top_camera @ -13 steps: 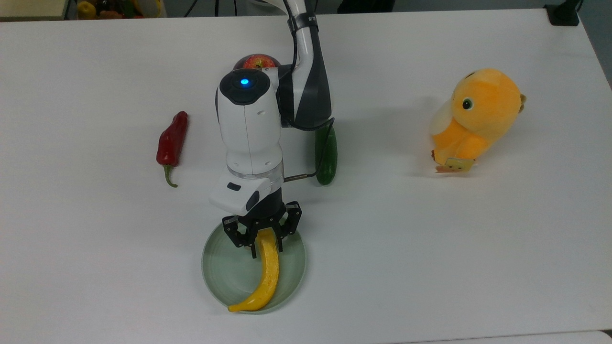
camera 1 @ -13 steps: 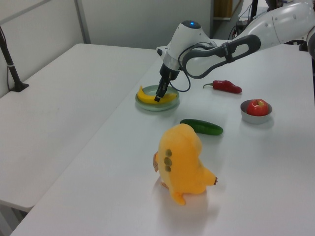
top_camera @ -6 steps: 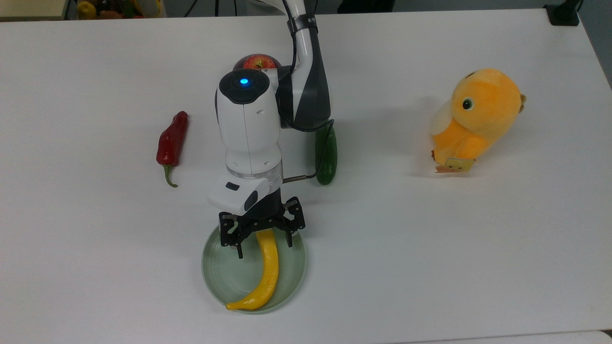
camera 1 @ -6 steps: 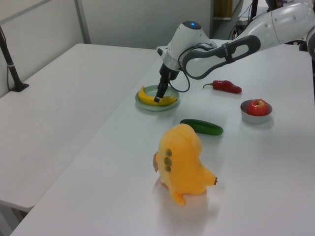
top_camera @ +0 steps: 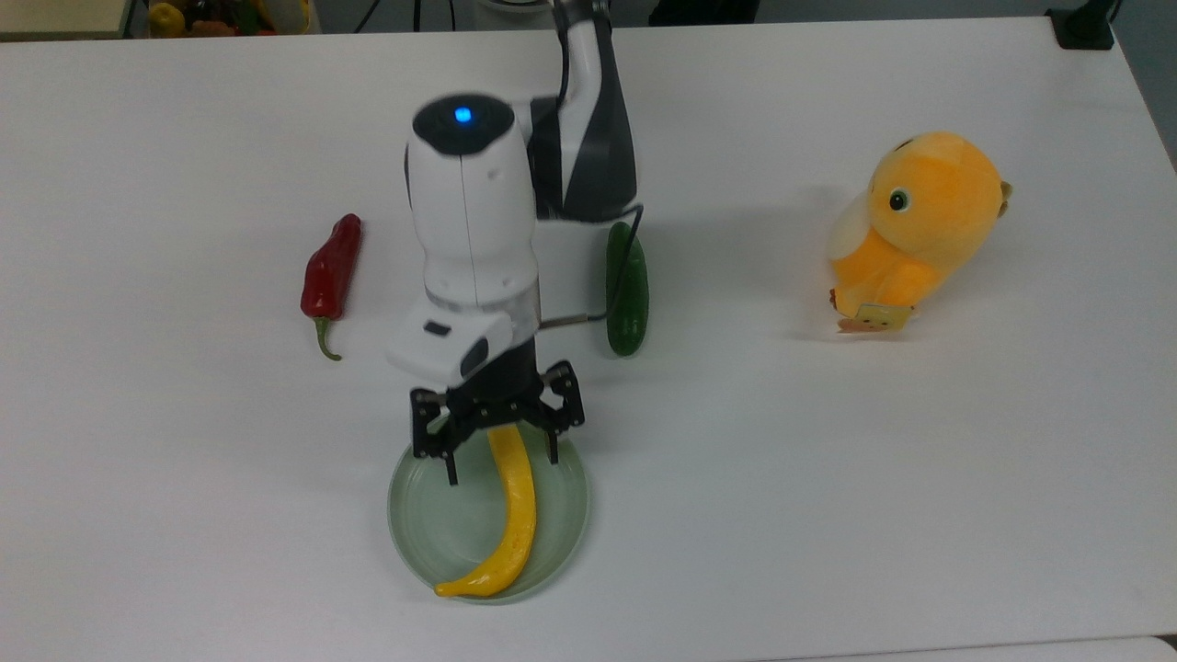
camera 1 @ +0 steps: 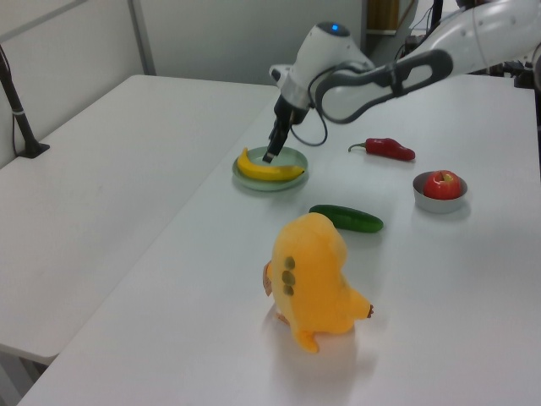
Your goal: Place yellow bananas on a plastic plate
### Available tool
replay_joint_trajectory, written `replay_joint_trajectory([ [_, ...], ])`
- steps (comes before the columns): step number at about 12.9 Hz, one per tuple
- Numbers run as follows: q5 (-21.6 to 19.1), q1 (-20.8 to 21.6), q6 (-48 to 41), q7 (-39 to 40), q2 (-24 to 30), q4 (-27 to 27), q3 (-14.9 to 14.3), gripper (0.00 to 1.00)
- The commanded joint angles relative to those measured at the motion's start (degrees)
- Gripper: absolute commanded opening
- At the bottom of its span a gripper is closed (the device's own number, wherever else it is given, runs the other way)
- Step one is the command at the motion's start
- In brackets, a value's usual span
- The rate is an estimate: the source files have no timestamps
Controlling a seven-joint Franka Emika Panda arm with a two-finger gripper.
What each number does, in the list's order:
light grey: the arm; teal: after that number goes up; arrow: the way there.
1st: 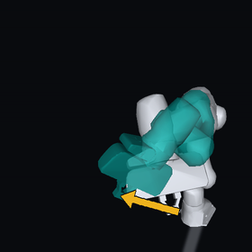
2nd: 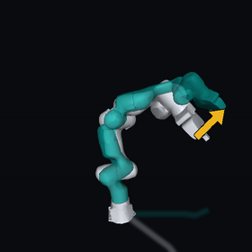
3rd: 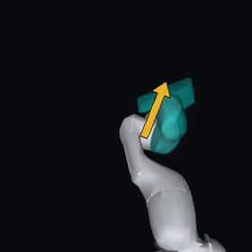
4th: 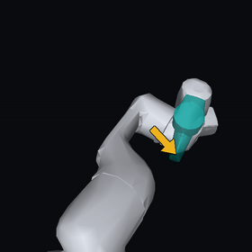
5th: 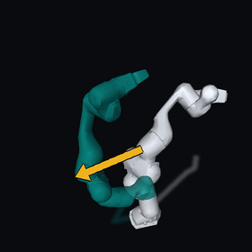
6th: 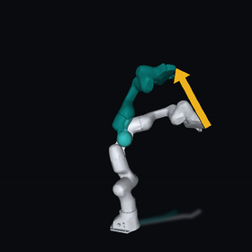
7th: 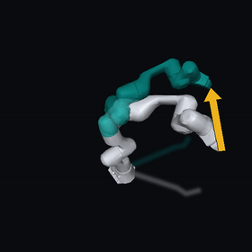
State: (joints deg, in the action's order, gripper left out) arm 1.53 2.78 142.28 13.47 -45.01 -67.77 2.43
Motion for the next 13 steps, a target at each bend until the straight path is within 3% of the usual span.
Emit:
replay_joint_trajectory([
  [1, -0.74, 0.55, -10.40, -4.40, 17.65, -13.61, -2.52, 1.00],
  [4, -0.91, 0.55, -31.56, -8.96, 28.36, -14.40, -2.52, 1.00],
  [6, -1.44, 0.73, -40.11, -11.00, 36.44, -18.60, -2.34, 1.00],
  [9, -2.50, 0.73, -47.78, -13.20, 43.32, -22.74, -2.17, 1.00],
  [13, -3.55, 1.17, -47.89, -13.38, 51.59, -31.45, -1.03, 1.00],
])
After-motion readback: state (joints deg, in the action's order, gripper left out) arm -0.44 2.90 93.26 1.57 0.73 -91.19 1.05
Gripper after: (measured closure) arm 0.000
